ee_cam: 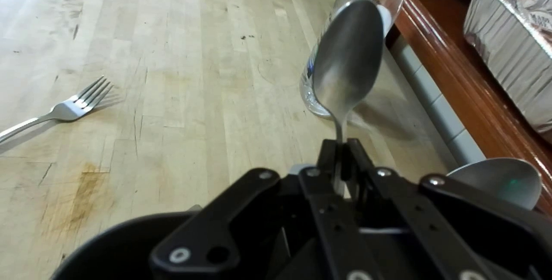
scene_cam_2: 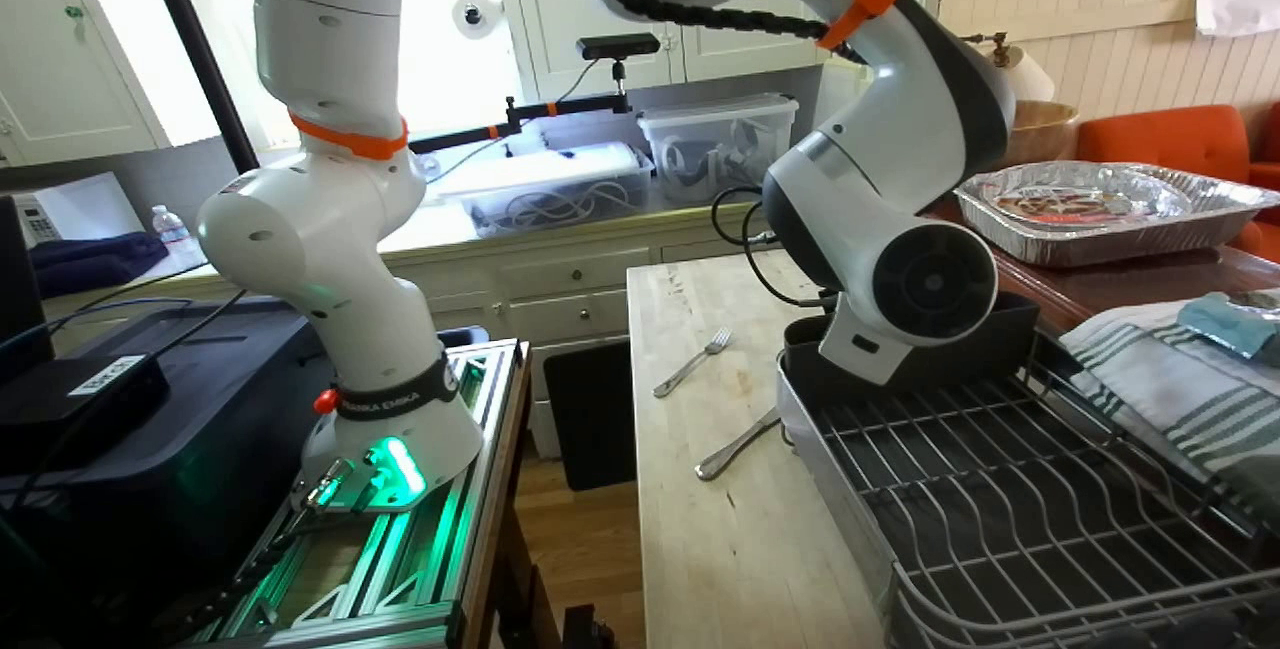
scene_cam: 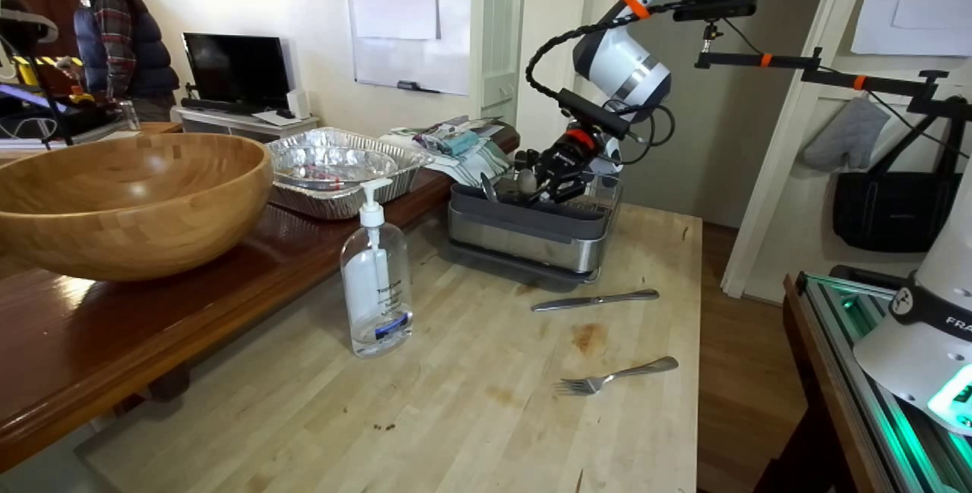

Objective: Pick up the silver spoon from the counter and put it on the dishrack.

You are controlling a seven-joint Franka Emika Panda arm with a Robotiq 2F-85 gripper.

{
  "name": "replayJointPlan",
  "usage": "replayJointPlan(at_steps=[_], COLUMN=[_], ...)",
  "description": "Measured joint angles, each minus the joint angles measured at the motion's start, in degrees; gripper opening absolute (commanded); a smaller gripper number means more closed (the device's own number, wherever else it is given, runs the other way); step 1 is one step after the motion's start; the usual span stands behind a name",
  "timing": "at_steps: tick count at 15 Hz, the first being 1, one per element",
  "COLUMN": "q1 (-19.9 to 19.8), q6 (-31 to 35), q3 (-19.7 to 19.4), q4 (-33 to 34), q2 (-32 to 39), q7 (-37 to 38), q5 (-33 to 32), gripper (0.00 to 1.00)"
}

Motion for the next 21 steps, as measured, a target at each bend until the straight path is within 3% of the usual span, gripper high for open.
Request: replayJointPlan(at_steps=[1, 2, 3, 5, 13, 21], q1=[0.0, 0.0, 0.0, 0.0, 0.1, 2.3], q6=[0.0, 0.0, 0.0, 0.0, 0.3, 8.1], q3=[-0.1, -0.1, -0.2, -0.2, -0.2, -0.5], q4=[0.0, 0.1, 0.1, 0.3, 0.7, 0.0], q2=[0.0, 0.0, 0.1, 0.1, 0.2, -2.6], q7=[0.0, 0.0, 0.0, 0.1, 0.4, 3.7], q5=[0.0, 0.0, 0.0, 0.0, -0.1, -3.9], gripper=[0.03, 0.15, 0.37, 0.40, 1.00, 0.99])
